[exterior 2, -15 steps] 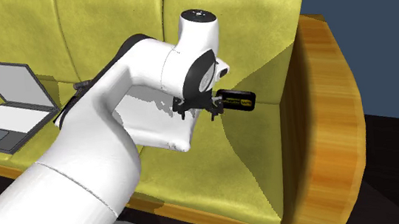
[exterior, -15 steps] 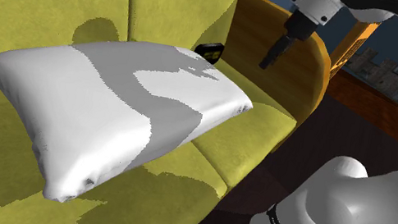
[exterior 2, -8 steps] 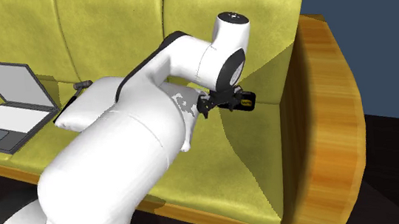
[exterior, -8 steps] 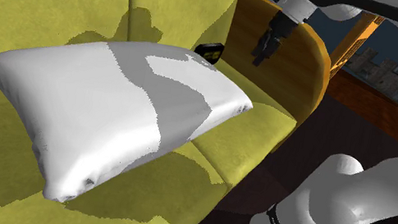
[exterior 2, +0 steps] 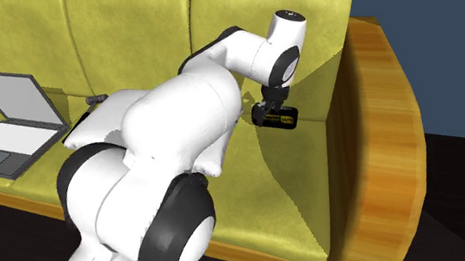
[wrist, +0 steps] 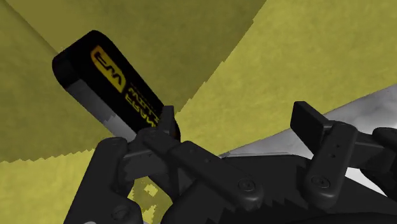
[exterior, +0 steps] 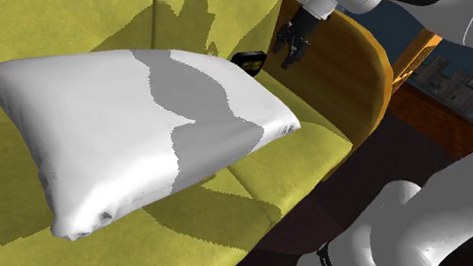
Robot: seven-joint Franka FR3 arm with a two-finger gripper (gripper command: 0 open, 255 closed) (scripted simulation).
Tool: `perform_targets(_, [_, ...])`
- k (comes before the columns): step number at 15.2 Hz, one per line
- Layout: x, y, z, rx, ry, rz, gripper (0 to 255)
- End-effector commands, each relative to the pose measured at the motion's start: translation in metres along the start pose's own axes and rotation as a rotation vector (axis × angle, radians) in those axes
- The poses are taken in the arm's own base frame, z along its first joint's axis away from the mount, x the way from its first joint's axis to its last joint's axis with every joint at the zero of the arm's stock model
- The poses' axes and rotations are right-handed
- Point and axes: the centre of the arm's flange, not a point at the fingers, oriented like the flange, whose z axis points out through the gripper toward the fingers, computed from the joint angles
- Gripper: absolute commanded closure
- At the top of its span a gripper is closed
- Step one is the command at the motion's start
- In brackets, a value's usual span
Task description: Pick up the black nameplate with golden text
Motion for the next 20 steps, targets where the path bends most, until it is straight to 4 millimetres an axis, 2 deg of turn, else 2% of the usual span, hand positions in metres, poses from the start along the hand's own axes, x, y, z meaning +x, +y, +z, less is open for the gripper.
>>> perform_targets(1, [0.011, 0.024, 0.009, 0.004, -0.004, -0.124, 0])
perform_targets(8, [0.070, 0.088, 0.039, 0.020, -0.015, -0.509, 0])
perform_targets(15, [0.064, 0.087, 0.075, 0.020, -0.015, -0.509, 0])
perform_targets(17, [0.064, 0.087, 0.078, 0.020, -0.015, -0.509, 0])
perform_targets(18, [0.058, 0.089, 0.082, 0.020, -0.014, -0.509, 255])
perform_targets(20, [0.046, 0.088, 0.086, 0.020, -0.014, -0.509, 255])
